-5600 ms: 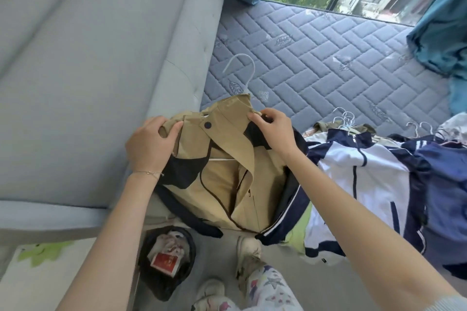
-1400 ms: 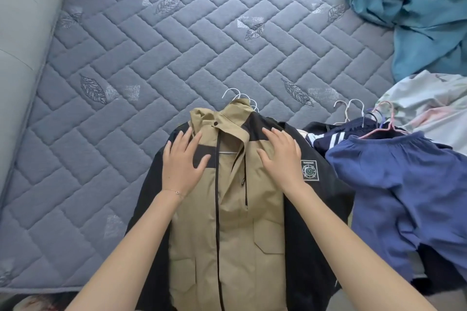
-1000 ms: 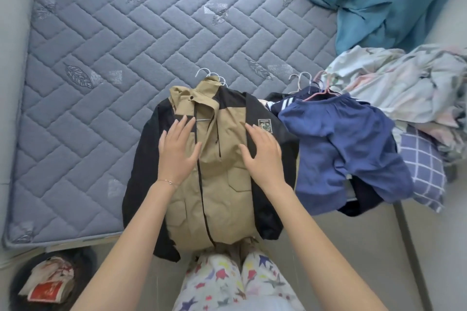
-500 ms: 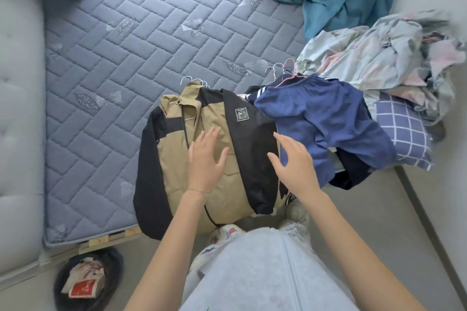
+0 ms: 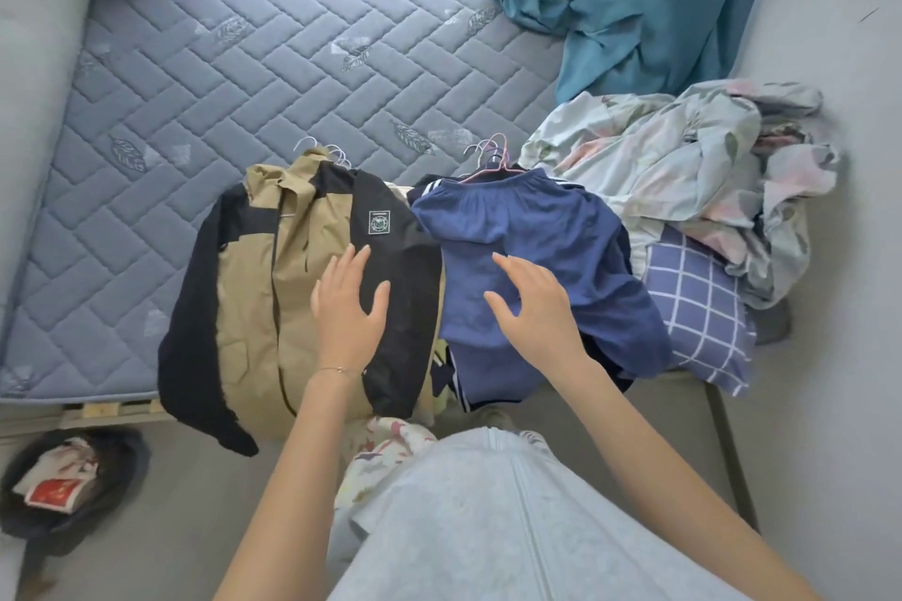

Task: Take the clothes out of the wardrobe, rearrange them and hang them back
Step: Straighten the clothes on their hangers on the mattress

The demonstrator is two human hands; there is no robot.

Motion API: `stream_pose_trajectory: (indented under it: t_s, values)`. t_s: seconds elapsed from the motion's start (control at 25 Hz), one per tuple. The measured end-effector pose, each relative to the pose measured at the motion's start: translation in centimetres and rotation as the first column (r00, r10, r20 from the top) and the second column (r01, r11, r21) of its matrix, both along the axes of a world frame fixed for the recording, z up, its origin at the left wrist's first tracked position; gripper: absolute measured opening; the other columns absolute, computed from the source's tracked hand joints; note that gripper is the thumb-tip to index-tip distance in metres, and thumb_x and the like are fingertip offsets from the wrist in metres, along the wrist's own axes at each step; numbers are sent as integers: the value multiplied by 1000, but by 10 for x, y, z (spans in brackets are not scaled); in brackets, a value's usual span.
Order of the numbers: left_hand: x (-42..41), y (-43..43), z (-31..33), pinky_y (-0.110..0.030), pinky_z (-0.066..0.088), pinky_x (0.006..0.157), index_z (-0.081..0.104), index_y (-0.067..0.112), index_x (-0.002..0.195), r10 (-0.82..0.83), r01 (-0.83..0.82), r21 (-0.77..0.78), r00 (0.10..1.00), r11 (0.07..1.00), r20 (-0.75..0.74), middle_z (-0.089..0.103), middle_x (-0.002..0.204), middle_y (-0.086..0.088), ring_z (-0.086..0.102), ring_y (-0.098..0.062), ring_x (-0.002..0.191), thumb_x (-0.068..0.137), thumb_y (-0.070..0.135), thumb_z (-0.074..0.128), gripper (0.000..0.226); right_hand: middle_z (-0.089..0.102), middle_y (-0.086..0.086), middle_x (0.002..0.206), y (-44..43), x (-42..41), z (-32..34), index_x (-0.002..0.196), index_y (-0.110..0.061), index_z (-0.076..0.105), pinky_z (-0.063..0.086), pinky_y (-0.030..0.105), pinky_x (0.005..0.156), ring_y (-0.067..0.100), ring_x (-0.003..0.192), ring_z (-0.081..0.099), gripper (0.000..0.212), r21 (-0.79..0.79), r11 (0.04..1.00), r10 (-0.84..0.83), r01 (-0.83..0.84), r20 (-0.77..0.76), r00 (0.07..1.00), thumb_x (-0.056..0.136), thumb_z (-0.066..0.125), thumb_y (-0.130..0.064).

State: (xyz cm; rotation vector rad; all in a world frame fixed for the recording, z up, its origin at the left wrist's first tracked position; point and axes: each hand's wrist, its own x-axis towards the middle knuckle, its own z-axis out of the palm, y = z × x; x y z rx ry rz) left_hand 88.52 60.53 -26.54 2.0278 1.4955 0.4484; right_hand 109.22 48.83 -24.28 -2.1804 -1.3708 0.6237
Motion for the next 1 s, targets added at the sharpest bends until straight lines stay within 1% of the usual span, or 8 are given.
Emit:
stream_pose_trajectory:
  t_s: [0.16,0.28,0.36,0.44,0.64,0.84,1.0]
  values:
    - [26,-5,0,-46,15,119,41,22,144,-22,22,-13,999,1000,-30,33,155,0,24,-20,145,97,28,54,50,50,-1,143,-2,29,-5,144,-20,45,32,40,111,19,134,41,51,-30,999,-30,29,-35,999,95,58,-29]
    - [46,9,-6,-42,13,119,42,21,144,-60,60,-2,998,998,-17,31,156,-1,22,-21,146,96,28,55,50,49,-1,144,8,46,-11,144,-20,44,31,39,112,20,134,40,51,-37,998,-57,57,-20,998,96,57,-28]
    - [59,20,-11,-41,15,118,42,20,144,-91,91,3,996,996,-20,31,156,-1,23,-21,145,96,28,55,50,48,-1,144,16,57,-14,145,-21,44,32,40,112,20,134,39,51,-35,995,-90,89,-32,995,96,57,-28]
    - [72,30,-16,-44,18,118,42,20,145,-106,106,14,994,994,-30,33,155,-1,25,-21,145,96,29,55,51,48,-1,145,21,71,-19,145,-21,44,32,41,112,20,135,39,51,-45,994,-97,95,-34,995,96,57,-28]
    - [116,43,-33,-47,20,117,40,21,146,-91,90,-14,994,996,-53,36,153,1,26,-20,145,95,30,55,54,47,1,146,44,123,-48,145,-19,43,32,40,112,23,136,38,52,-126,987,-102,101,-2,995,96,56,-29]
    - [189,59,-78,-48,20,117,41,18,145,-14,11,-47,998,999,-63,37,153,-1,27,-22,144,95,29,57,53,42,0,149,86,194,-108,148,-20,37,28,41,113,24,138,34,53,-242,970,-21,13,-34,999,98,52,-29]
    - [257,76,-144,-48,20,117,38,18,147,71,-75,-103,996,992,-47,34,154,0,24,-21,146,96,29,54,54,40,1,151,119,253,-183,149,-19,35,29,42,113,23,139,33,55,-279,959,30,-48,-66,997,97,52,-29]
